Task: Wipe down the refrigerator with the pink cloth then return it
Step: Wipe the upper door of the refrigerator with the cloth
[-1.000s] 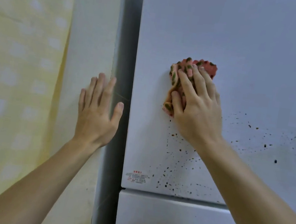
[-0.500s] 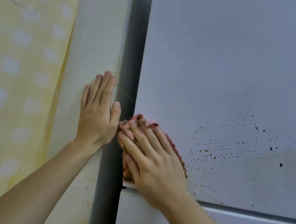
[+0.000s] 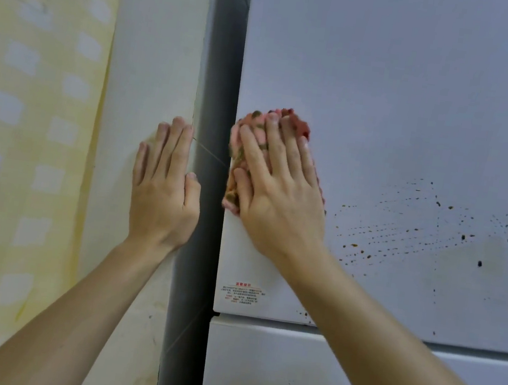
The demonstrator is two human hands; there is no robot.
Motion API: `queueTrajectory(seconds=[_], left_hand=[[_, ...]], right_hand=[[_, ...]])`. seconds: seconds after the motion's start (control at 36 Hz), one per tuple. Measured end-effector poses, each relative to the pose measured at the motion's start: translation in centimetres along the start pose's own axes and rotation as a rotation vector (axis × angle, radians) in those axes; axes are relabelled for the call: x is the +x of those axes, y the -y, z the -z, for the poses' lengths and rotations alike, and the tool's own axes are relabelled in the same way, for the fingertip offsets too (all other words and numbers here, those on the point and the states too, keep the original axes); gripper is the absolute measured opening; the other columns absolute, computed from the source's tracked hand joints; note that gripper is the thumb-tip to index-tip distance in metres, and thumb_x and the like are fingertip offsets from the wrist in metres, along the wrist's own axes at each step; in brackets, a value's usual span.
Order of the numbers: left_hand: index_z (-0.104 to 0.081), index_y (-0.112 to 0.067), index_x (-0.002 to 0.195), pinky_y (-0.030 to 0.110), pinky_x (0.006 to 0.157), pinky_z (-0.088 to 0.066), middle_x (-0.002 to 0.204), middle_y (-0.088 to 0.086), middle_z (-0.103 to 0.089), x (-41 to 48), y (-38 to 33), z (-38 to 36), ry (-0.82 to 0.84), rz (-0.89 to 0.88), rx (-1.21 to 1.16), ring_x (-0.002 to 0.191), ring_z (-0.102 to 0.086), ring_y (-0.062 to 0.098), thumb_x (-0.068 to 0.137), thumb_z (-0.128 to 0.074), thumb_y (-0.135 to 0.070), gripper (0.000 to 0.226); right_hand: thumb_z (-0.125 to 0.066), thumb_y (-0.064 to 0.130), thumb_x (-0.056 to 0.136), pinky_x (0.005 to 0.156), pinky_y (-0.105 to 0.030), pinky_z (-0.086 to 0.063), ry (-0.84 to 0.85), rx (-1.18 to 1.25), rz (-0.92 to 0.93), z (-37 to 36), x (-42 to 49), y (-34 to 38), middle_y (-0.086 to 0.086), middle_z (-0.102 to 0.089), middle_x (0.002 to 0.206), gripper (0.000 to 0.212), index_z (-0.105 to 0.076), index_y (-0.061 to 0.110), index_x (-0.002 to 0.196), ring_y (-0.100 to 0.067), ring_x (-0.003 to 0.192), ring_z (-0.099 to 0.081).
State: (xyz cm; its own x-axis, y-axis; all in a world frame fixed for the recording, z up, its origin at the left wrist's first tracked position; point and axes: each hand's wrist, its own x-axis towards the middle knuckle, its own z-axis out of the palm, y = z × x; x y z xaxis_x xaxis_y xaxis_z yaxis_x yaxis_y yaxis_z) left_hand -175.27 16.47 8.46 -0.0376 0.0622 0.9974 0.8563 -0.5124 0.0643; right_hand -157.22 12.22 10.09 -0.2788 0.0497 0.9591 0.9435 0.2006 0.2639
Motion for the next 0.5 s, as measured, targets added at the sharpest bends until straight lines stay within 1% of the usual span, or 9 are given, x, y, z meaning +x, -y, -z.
queueTrajectory(seconds=[0.06, 0.14, 0.19, 0.25, 0.33, 0.42, 0.47, 0.5], left_hand=[[-0.019, -0.016, 0.167, 0.043, 0.133, 0.001, 0.176, 0.000, -0.014, -0.1, -0.3, 0.2, 0.001, 0.008, -0.014, 0.162, -0.003, 0.012, 0.102, -0.028, -0.024, 0.066], [-0.020, -0.018, 0.167, 0.042, 0.133, 0.002, 0.176, -0.002, -0.013, -0.2, -1.5, 0.7, 0.027, 0.070, -0.048, 0.162, -0.002, 0.010, 0.105, -0.026, -0.030, 0.063], [-0.026, -0.018, 0.165, 0.040, 0.133, 0.000, 0.175, -0.001, -0.016, -0.4, -2.4, 1.0, 0.024, 0.112, -0.071, 0.162, -0.005, 0.011, 0.105, -0.025, -0.033, 0.062], [-0.027, -0.018, 0.165, 0.041, 0.132, -0.001, 0.175, 0.000, -0.016, -0.7, -2.9, 1.1, 0.016, 0.122, -0.066, 0.162, -0.006, 0.013, 0.105, -0.024, -0.035, 0.063], [-0.021, -0.017, 0.166, 0.043, 0.132, 0.003, 0.176, 0.001, -0.011, -1.1, -2.9, 0.6, 0.016, 0.106, -0.035, 0.162, -0.001, 0.013, 0.105, -0.025, -0.036, 0.064], [-0.018, -0.016, 0.167, 0.044, 0.132, 0.005, 0.176, 0.001, -0.008, -1.5, -2.4, 0.1, 0.008, 0.088, -0.022, 0.162, 0.001, 0.013, 0.105, -0.028, -0.033, 0.065], [-0.018, -0.016, 0.167, 0.044, 0.132, 0.005, 0.176, 0.001, -0.009, -1.7, -2.4, -0.1, -0.006, 0.082, -0.016, 0.163, 0.001, 0.013, 0.106, -0.030, -0.033, 0.065], [-0.017, -0.016, 0.167, 0.043, 0.132, 0.006, 0.176, 0.001, -0.008, -1.8, -2.5, -0.2, -0.008, 0.085, -0.013, 0.163, 0.002, 0.014, 0.106, -0.030, -0.033, 0.065]], right_hand=[[-0.029, 0.037, 0.113, 0.132, -0.045, -0.005, 0.016, 0.030, 0.049, -0.1, -2.0, 0.9, -0.015, -0.012, 0.174, 0.058, -0.023, 0.014, 0.166, -0.029, 0.162, -0.004], [-0.026, 0.039, 0.114, 0.132, -0.045, -0.007, 0.098, 0.023, 0.148, -0.2, -6.3, 2.0, -0.012, -0.006, 0.175, 0.060, -0.018, 0.014, 0.167, -0.027, 0.163, 0.002], [-0.026, 0.040, 0.114, 0.132, -0.045, -0.011, 0.130, 0.000, 0.209, -0.4, -9.8, 2.6, -0.012, -0.010, 0.174, 0.059, -0.023, 0.013, 0.166, -0.027, 0.163, -0.002], [-0.032, 0.037, 0.114, 0.131, -0.045, -0.018, 0.121, 0.023, 0.258, -0.3, -12.3, 2.4, -0.012, -0.019, 0.173, 0.055, -0.032, 0.013, 0.163, -0.027, 0.162, -0.011], [-0.036, 0.032, 0.114, 0.130, -0.044, -0.022, 0.120, 0.031, 0.305, 0.2, -13.0, 0.7, -0.009, -0.021, 0.172, 0.055, -0.030, 0.011, 0.164, -0.024, 0.162, -0.012], [-0.040, 0.032, 0.112, 0.130, -0.045, -0.020, 0.100, 0.029, 0.293, 0.7, -11.6, -1.4, -0.011, -0.021, 0.172, 0.059, -0.028, 0.007, 0.164, -0.025, 0.162, -0.012], [-0.045, 0.033, 0.109, 0.131, -0.046, -0.017, 0.049, 0.037, 0.224, 0.9, -9.9, -2.7, -0.011, -0.023, 0.172, 0.061, -0.031, 0.006, 0.162, -0.025, 0.161, -0.017], [-0.046, 0.031, 0.108, 0.131, -0.045, -0.016, 0.004, 0.041, 0.161, 1.0, -8.8, -3.4, -0.012, -0.026, 0.171, 0.061, -0.033, 0.005, 0.161, -0.025, 0.160, -0.020]])
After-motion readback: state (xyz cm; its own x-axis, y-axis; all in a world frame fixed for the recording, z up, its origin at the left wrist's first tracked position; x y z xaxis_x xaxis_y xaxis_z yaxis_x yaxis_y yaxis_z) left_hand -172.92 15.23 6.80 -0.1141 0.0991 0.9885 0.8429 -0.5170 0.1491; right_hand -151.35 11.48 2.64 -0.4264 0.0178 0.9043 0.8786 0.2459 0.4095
